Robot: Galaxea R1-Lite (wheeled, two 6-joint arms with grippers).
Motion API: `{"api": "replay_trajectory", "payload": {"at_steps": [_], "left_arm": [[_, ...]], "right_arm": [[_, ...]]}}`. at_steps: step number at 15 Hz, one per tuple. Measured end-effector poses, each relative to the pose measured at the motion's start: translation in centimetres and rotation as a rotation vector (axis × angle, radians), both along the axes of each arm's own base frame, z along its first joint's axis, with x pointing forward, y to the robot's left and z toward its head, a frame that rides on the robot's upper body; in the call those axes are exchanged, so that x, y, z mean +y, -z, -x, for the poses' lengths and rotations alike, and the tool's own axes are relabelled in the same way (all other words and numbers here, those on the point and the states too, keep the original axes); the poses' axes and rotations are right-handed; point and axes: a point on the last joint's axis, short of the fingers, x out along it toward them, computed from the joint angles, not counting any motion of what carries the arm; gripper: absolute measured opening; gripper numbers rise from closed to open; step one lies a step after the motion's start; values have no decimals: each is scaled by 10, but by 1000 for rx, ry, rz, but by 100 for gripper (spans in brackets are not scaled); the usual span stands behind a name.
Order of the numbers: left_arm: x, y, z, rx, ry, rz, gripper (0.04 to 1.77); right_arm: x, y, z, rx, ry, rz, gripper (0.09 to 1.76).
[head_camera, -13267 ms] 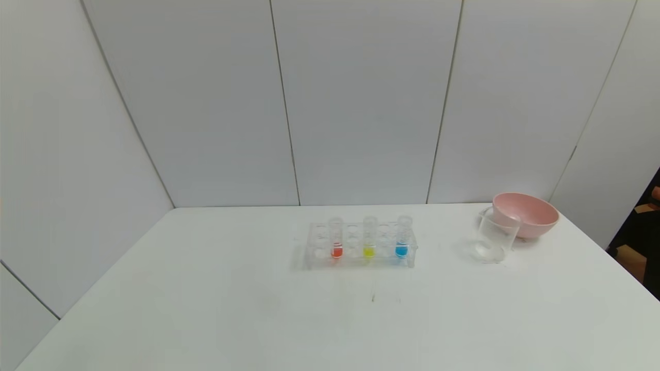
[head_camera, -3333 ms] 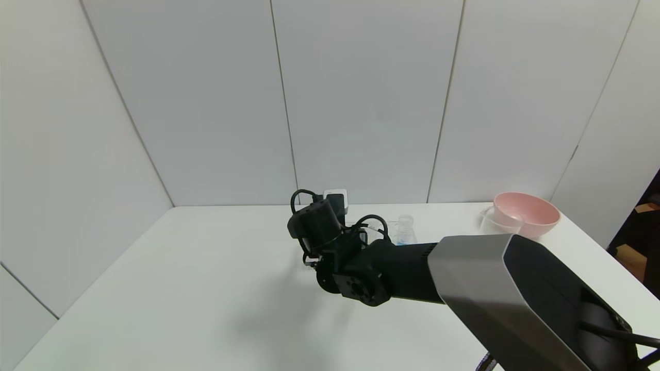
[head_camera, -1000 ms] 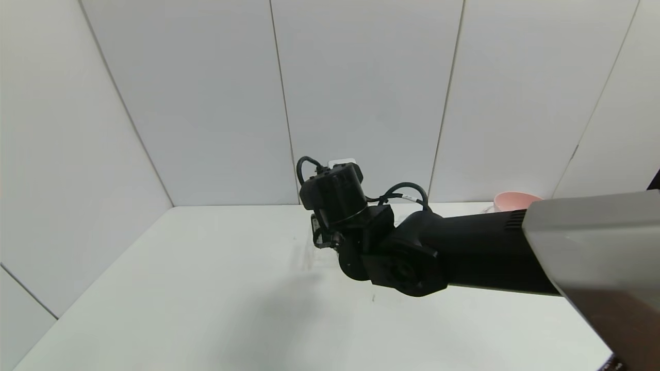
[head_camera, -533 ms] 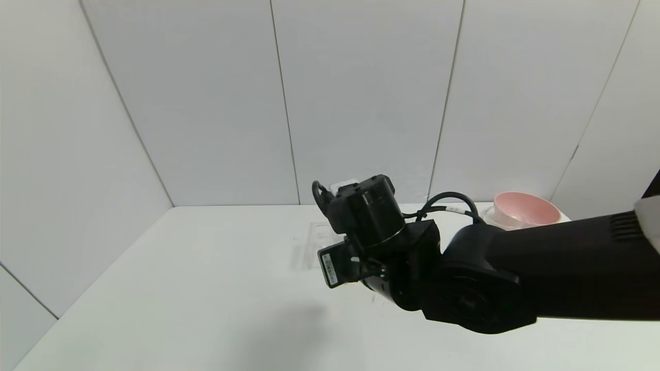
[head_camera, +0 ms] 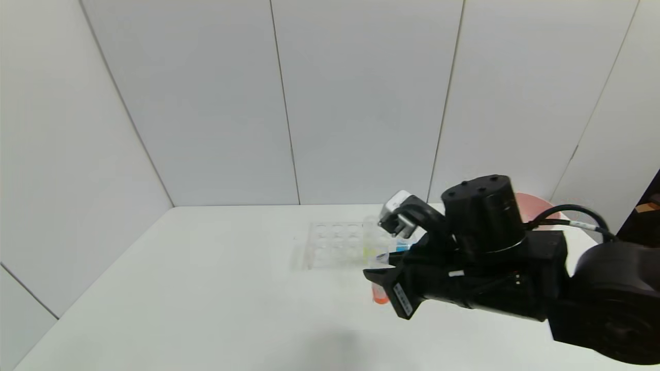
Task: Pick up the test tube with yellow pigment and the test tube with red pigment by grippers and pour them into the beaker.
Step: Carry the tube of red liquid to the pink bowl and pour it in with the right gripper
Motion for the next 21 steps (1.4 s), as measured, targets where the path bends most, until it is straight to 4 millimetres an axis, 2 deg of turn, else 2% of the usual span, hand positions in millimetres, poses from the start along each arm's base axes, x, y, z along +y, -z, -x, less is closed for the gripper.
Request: {"api": "replay_trajectory", "payload": {"at_steps": [7, 12, 15, 18, 21], "left_arm": [[0, 0, 0, 0, 0, 0, 172], [0, 0, 0, 0, 0, 0, 172], [0, 0, 0, 0, 0, 0, 172], [0, 0, 0, -1, 0, 0, 172], [0, 0, 0, -1, 0, 0, 172]], "right_arm": [[-109, -5, -26, -2, 38, 8, 51], [-178, -10, -46, 8, 60, 22, 51], [-212, -16, -62, 15, 108, 86, 51], [-234, -25, -66, 123, 109, 124, 51], [-254, -39, -78, 97, 106, 153, 51]]}}
